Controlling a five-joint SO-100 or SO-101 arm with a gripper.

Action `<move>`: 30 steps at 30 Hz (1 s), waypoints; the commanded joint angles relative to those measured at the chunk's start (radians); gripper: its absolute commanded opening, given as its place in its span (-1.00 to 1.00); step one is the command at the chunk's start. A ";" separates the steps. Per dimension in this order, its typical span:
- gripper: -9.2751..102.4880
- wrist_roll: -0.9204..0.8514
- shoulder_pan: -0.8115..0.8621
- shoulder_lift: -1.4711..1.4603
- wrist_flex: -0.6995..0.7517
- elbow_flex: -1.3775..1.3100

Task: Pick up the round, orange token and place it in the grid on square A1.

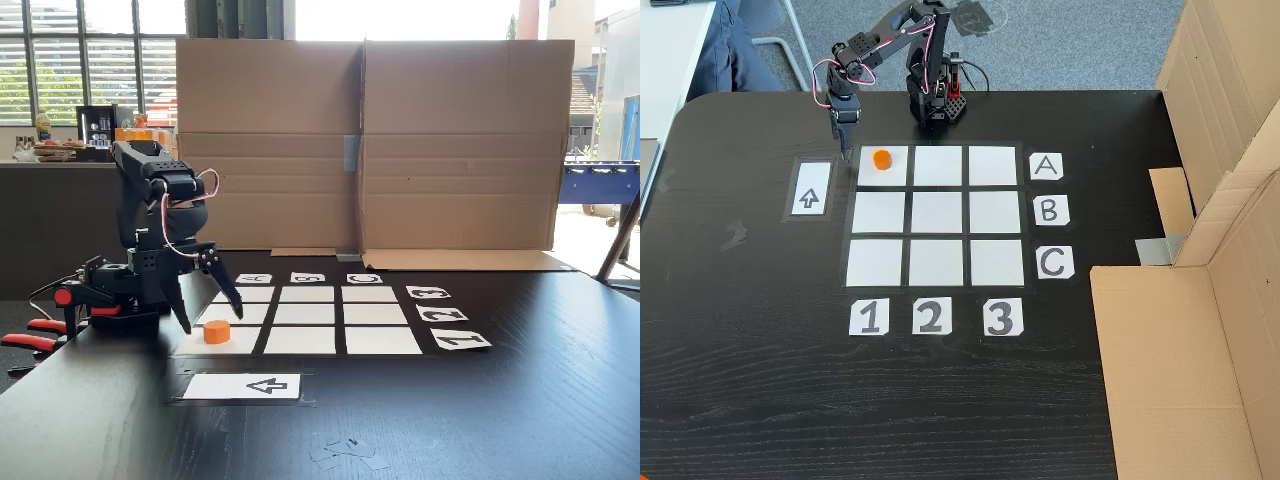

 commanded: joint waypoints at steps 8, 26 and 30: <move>-0.25 0.000 0.267 0.284 0.008 -0.115; -0.56 -0.103 0.733 0.815 0.103 0.155; -0.63 -0.133 0.802 0.954 0.103 0.299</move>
